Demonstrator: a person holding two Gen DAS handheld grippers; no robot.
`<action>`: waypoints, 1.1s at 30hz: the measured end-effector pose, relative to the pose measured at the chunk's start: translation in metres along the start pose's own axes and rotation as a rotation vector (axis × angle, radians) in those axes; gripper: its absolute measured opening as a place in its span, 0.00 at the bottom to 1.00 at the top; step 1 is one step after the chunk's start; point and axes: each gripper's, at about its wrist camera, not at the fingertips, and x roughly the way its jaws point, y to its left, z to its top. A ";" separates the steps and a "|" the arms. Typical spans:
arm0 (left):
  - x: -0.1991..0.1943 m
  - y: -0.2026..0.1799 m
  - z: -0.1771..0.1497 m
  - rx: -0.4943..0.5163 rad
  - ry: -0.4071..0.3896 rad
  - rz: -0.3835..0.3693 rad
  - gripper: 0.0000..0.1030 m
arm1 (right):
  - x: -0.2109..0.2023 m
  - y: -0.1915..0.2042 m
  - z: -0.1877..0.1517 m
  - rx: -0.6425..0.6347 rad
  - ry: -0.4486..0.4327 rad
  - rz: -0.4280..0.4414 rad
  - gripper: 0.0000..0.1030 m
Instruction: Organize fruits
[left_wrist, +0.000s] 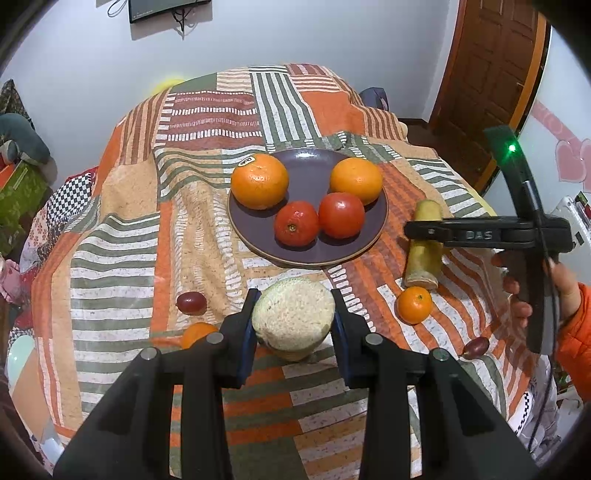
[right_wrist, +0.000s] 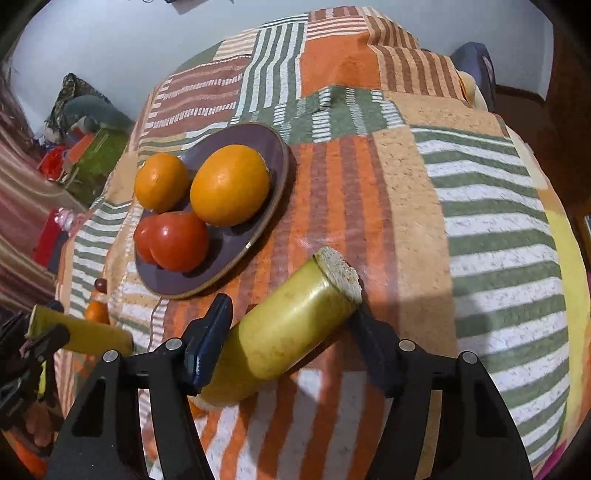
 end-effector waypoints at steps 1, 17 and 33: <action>0.000 0.001 0.000 0.001 0.001 -0.001 0.34 | 0.000 0.006 0.000 -0.016 -0.012 -0.006 0.55; -0.001 0.022 0.020 -0.065 -0.006 -0.038 0.34 | -0.040 0.049 0.010 -0.196 -0.175 0.006 0.33; 0.014 0.029 0.078 -0.021 -0.064 0.028 0.34 | -0.054 0.075 0.060 -0.233 -0.297 0.031 0.33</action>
